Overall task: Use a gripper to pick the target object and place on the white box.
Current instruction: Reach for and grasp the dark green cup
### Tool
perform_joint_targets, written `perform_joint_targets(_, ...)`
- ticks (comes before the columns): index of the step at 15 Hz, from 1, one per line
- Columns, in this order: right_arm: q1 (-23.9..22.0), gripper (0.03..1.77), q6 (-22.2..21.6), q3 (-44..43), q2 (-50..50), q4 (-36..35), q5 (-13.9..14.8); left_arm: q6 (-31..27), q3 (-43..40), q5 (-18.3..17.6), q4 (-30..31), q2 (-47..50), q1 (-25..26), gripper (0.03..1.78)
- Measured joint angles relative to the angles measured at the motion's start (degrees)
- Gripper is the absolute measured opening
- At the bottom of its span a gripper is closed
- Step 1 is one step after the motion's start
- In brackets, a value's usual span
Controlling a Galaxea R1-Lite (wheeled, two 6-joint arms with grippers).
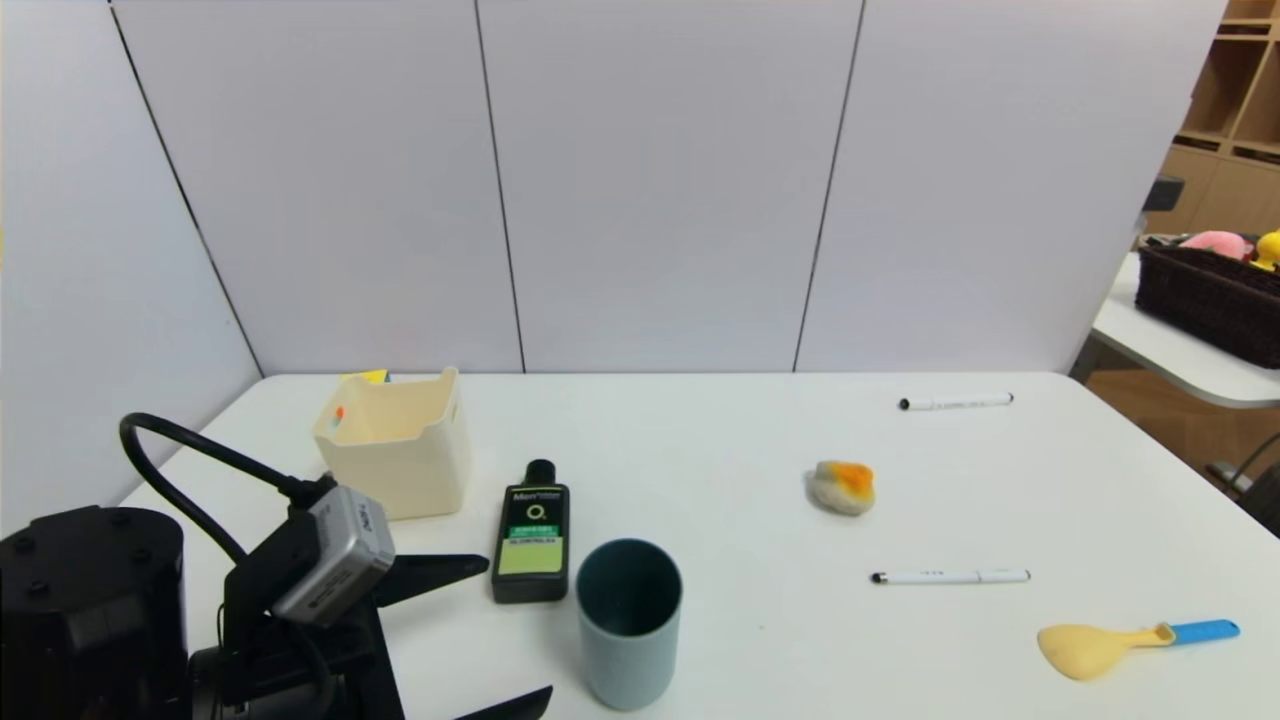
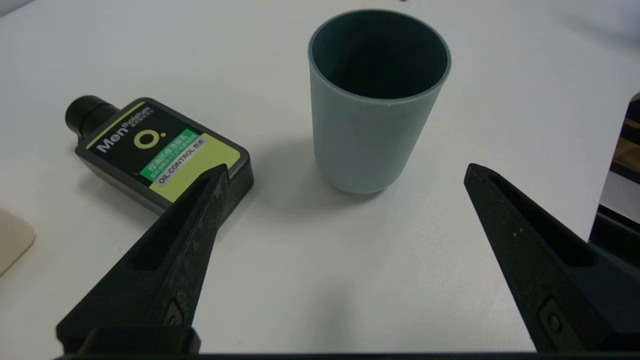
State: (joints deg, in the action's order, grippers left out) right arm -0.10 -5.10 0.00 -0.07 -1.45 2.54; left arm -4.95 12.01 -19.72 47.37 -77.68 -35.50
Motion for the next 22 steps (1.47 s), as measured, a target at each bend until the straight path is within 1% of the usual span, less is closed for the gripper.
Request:
perform_joint_targets(6, 0.0, 1.7, 0.0, 0.0, 0.0, 0.0, 0.0, -0.5, -0.4, 0.2, 1.5, -5.3, -2.8, 1.69)
perform_joint_targets(16, 0.0, 1.7, 0.0, 0.0, 0.0, 0.0, 0.0, -0.6, 0.3, 0.4, 12.5, -16.0, -4.5, 1.69)
perform_joint_targets(19, 0.0, 1.7, 0.0, 0.0, 0.0, 0.0, 0.0, -0.7, 1.3, 1.3, 15.7, -18.4, -5.9, 1.69)
perform_joint_targets(22, 0.0, 1.7, 0.0, 0.0, 0.0, 0.0, 0.0, -0.7, 3.0, 3.2, 18.4, -21.1, -8.0, 1.69)
